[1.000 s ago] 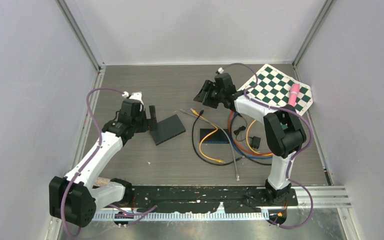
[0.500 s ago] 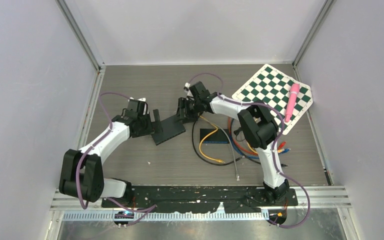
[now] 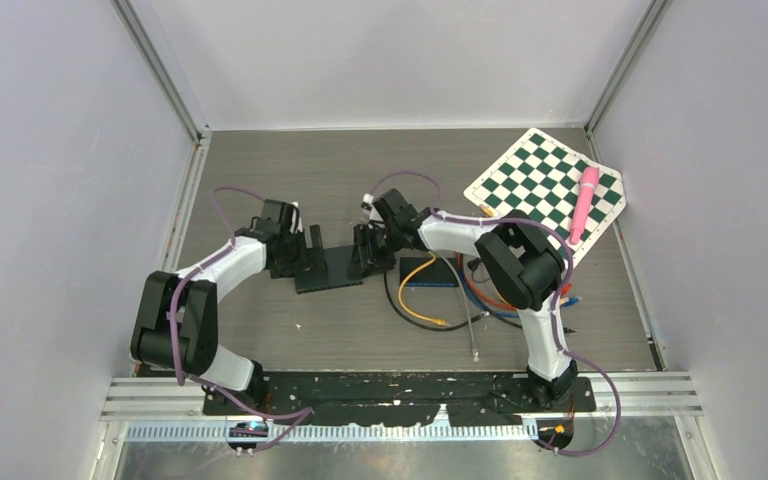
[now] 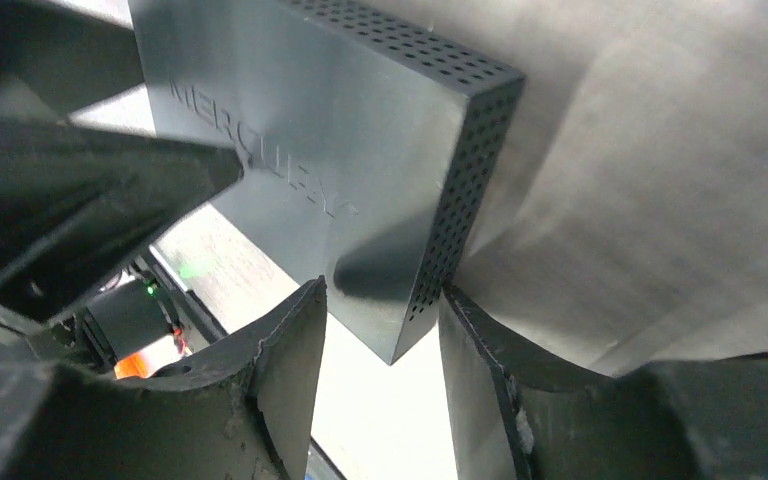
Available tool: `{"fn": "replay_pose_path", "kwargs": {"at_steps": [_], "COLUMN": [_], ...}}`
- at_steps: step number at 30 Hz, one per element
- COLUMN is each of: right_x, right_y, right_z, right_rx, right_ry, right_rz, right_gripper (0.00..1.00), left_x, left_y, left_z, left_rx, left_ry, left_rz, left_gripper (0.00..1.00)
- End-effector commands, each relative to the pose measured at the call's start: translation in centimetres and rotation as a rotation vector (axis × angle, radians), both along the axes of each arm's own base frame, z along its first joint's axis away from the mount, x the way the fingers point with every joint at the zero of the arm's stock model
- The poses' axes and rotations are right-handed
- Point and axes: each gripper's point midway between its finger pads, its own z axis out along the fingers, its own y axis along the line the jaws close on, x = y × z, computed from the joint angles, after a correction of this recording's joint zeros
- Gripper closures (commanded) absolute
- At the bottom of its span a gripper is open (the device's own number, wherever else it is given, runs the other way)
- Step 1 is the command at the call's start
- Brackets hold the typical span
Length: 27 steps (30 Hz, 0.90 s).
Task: Pull the plug from the switch port
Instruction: Reset both arms
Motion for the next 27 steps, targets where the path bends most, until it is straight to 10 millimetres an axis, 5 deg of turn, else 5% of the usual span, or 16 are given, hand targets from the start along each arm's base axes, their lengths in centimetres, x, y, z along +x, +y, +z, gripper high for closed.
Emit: {"fn": "replay_pose_path", "kwargs": {"at_steps": [1, 4, 9, 11, 18, 22, 27], "right_x": [-3.2, -4.5, -2.3, -1.4, 1.8, 4.7, 7.6], "right_y": [2.2, 2.3, 0.4, -0.8, -4.2, -10.0, -22.6], "right_z": [2.8, 3.2, 4.3, 5.0, 12.4, 16.2, 19.3], "right_rx": [0.066, 0.061, -0.024, -0.071, -0.084, -0.136, -0.194], "right_ry": [-0.031, -0.051, -0.149, -0.175, -0.425, -0.546, -0.611], "right_rz": [0.035, 0.044, 0.005, -0.007, -0.065, -0.235, -0.559], "right_gripper": [0.49, 0.50, 0.47, 0.44, 0.21, 0.02, 0.01], "left_x": [0.2, -0.4, -1.1, -1.2, -0.4, -0.4, -0.6], "left_y": [-1.5, -1.2, -0.2, 0.4, 4.2, 6.6, 8.3], "left_z": [0.7, 0.8, 1.4, 1.8, 6.7, 10.7, 13.7], "left_rx": [-0.076, -0.066, -0.024, 0.003, 0.145, 0.218, 0.270], "left_ry": [-0.047, -0.045, -0.054, -0.066, -0.232, -0.320, -0.368], "left_rz": [-0.051, -0.055, -0.047, -0.026, 0.119, 0.233, 0.310], "left_gripper": [0.16, 0.16, 0.12, 0.01, 0.00, 0.00, 0.00]}}
